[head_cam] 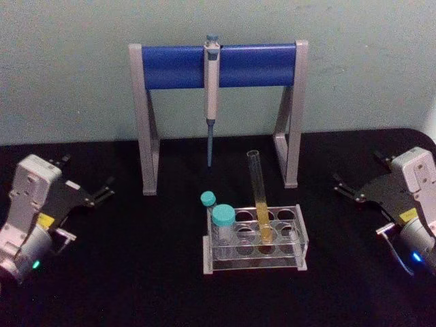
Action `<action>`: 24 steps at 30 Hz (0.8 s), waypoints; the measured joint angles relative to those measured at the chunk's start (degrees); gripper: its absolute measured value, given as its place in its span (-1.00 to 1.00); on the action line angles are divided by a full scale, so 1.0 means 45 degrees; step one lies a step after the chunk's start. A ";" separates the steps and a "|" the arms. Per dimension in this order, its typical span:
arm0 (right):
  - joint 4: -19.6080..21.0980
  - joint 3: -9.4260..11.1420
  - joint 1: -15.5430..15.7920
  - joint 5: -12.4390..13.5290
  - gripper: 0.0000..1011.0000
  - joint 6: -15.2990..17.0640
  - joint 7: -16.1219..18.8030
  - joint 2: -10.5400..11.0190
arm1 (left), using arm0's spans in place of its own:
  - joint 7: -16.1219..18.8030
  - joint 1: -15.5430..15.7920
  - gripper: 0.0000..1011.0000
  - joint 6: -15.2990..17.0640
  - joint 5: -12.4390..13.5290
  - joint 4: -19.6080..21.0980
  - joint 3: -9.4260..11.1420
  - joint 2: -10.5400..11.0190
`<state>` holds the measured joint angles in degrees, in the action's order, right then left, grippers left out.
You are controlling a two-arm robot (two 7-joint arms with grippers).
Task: Pick up the test tube from the test tube rack, shake it, then place it back into the test tube rack.
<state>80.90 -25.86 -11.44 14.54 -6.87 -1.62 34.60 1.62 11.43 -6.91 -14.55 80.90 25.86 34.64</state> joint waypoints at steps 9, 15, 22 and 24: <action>0.0000 0.0000 0.0000 0.0000 0.98 -0.0009 -0.0001 0.0008 | 0.0000 -0.0001 0.98 0.0000 0.0001 0.0000 0.0001 0.0000; 0.0000 -0.0001 0.0000 0.0000 0.98 -0.0008 0.0000 0.0009 | 0.0000 0.0000 0.98 0.0000 0.0000 0.0000 0.0000 0.0000; 0.0000 -0.0001 0.0000 0.0001 0.98 -0.0009 -0.0001 0.0009 | 0.0000 0.0000 0.98 0.0000 0.0000 0.0000 0.0000 0.0000; 0.0000 -0.0001 0.0000 0.0000 0.98 -0.0009 0.0000 0.0010 | 0.0000 0.0000 0.98 0.0000 0.0000 0.0000 0.0001 0.0000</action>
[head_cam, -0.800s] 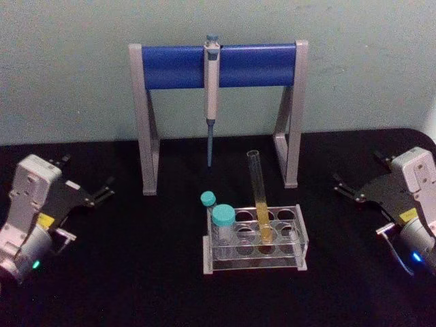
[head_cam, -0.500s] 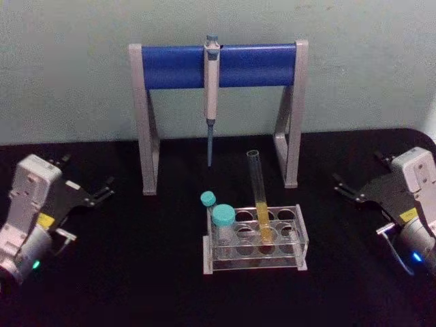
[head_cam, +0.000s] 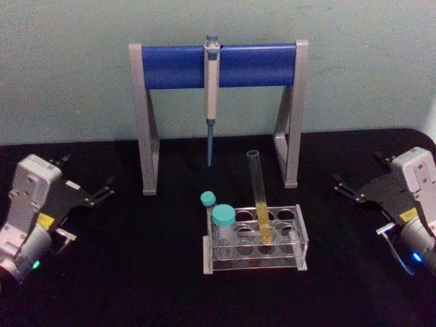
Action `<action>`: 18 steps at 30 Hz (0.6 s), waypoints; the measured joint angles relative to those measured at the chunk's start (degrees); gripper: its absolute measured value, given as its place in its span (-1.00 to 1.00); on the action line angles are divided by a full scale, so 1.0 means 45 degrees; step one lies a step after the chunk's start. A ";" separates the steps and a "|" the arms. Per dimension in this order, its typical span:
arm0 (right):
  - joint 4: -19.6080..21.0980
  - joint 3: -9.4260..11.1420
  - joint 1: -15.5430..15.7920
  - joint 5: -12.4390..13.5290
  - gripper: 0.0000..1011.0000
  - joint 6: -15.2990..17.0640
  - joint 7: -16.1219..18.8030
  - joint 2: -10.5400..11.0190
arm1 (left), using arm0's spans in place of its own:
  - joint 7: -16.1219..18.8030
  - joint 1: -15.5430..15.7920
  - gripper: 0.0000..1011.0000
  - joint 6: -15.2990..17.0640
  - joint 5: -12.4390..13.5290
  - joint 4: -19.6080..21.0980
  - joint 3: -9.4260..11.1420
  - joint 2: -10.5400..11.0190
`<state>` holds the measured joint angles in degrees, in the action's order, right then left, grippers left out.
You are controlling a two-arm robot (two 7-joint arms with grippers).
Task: Pick up the test tube from the test tube rack, shake it, then place it back into the test tube rack.
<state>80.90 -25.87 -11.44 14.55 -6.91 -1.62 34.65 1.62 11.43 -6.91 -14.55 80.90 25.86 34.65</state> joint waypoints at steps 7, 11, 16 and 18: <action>0.0000 0.0000 0.0001 0.0000 0.98 0.0001 -0.0001 0.0000 | 0.0000 0.0000 0.98 0.0000 0.0000 0.0000 0.0000 0.0000; 0.0000 0.0001 0.0000 0.0000 0.98 0.0002 0.0001 0.0000 | 0.0000 0.0000 0.98 0.0000 0.0000 0.0000 0.0000 0.0000; 0.0148 0.0233 0.0164 -0.0054 0.98 -0.0149 0.0181 -0.0037 | 0.0000 0.0000 0.98 0.0000 0.0000 0.0000 0.0000 0.0000; 0.0255 0.0318 0.0231 -0.0047 0.98 -0.0203 0.0284 -0.0018 | 0.0000 0.0000 0.98 0.0000 0.0001 -0.0001 0.0000 0.0000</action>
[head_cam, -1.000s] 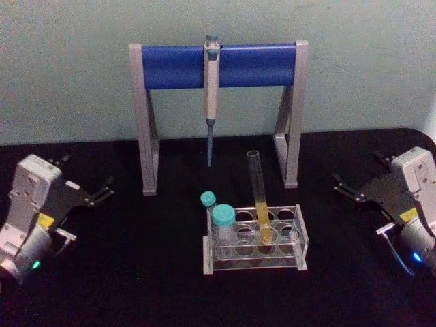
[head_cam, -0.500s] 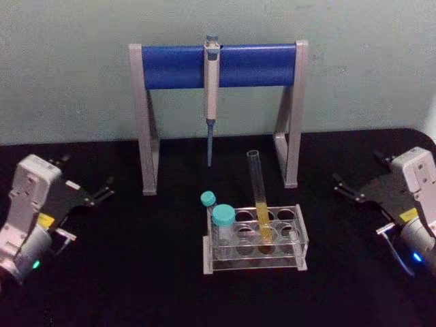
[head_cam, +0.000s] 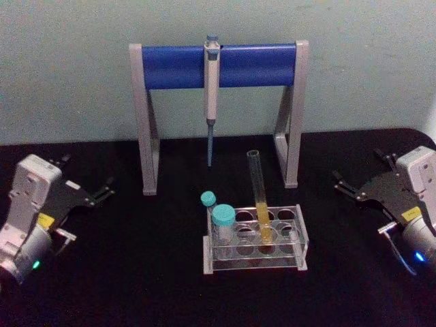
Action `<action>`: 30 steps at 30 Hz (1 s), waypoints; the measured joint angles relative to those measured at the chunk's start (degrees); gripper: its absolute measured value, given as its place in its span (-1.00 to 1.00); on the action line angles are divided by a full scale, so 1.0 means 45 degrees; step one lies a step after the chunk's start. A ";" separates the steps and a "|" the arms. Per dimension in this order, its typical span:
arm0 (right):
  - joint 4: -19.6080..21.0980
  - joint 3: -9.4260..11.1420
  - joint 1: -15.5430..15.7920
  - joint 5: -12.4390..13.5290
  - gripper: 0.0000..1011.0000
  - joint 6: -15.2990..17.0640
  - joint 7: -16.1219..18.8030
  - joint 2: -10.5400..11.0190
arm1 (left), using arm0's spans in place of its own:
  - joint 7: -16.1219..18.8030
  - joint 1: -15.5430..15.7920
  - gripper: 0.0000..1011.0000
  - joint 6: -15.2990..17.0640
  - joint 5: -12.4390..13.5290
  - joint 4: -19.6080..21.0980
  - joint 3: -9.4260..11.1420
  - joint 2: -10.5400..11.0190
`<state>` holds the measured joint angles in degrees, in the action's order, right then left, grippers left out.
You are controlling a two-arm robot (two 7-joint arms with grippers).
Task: Pick up the test tube from the test tube rack, shake it, then place it back into the test tube rack.
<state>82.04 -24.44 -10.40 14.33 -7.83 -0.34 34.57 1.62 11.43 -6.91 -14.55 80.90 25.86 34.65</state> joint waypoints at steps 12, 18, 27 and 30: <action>0.1950 0.0595 0.0906 0.0514 0.98 -0.0142 0.1308 0.0678 | 0.0000 0.0000 0.98 0.0000 0.0000 0.0000 -0.0001 0.0000; 0.2736 0.0750 0.1311 0.1134 0.98 0.0000 0.2288 0.0886 | 0.0000 0.0000 0.98 0.0000 -0.0001 0.0000 0.0000 0.0000; 0.2953 0.0583 0.1143 0.1492 0.98 0.0263 0.3396 0.0561 | 0.0000 0.0000 0.98 0.0000 -0.0001 0.0001 0.0000 0.0000; 0.2814 0.0483 0.0894 0.1601 0.98 0.0436 0.3775 0.0336 | 0.0000 0.0000 0.98 0.0000 -0.0001 0.0001 0.0000 0.0000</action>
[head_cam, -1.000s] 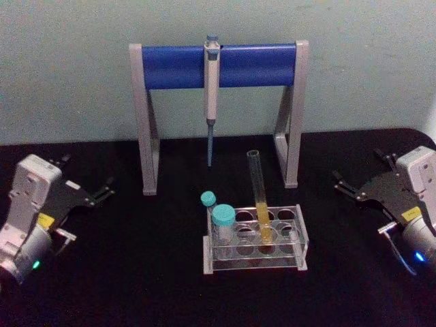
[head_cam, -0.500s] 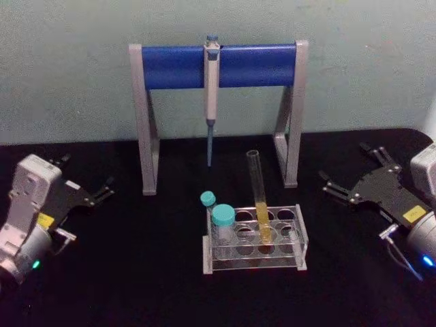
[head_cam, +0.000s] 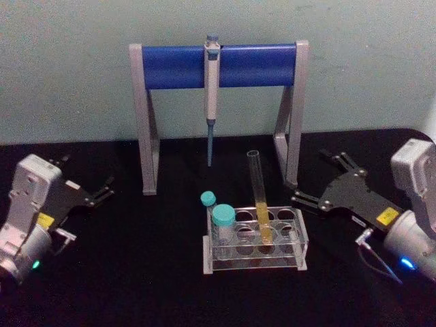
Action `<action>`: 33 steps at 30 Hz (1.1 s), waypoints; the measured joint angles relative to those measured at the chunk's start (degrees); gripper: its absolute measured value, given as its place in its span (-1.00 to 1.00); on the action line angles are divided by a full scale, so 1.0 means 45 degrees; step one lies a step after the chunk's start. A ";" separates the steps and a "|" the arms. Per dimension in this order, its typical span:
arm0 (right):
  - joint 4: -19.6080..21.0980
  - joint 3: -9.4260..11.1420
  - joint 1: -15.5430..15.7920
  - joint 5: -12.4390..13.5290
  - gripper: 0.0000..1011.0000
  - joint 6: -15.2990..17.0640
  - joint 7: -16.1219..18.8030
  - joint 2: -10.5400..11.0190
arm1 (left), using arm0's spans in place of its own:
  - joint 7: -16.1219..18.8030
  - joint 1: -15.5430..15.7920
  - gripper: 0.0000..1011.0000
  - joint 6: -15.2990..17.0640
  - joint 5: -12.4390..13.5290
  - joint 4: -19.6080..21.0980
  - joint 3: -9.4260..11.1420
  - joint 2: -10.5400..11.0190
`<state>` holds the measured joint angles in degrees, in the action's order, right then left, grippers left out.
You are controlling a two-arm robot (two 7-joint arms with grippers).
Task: Pick up the test tube from the test tube rack, shake it, then place it back into the test tube rack.
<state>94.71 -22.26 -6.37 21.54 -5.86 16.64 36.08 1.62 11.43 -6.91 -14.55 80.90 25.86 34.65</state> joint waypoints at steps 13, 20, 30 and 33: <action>-0.1378 -0.0528 -0.1525 0.0466 0.98 0.0891 0.1802 -0.1158 | 0.0001 0.0000 0.98 0.0000 0.0000 0.0000 0.0000 0.0000; -0.2065 -0.0745 -0.2137 0.0361 0.98 0.1534 0.2120 -0.1776 | 0.0000 0.0000 0.98 0.0001 0.0000 -0.0001 0.0000 0.0000; -0.2801 -0.0791 -0.2728 0.0193 0.98 0.2473 0.2168 -0.2422 | 0.0001 -0.0001 0.98 0.0000 0.0000 0.0000 0.0000 0.0000; -0.2868 -0.0791 -0.2767 0.0182 0.98 0.2559 0.2203 -0.2475 | 0.0001 0.0000 0.98 0.0000 0.0000 0.0000 0.0000 0.0000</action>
<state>81.80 -25.82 -18.82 22.36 5.65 26.56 24.94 1.62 11.43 -6.91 -14.55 80.90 25.86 34.65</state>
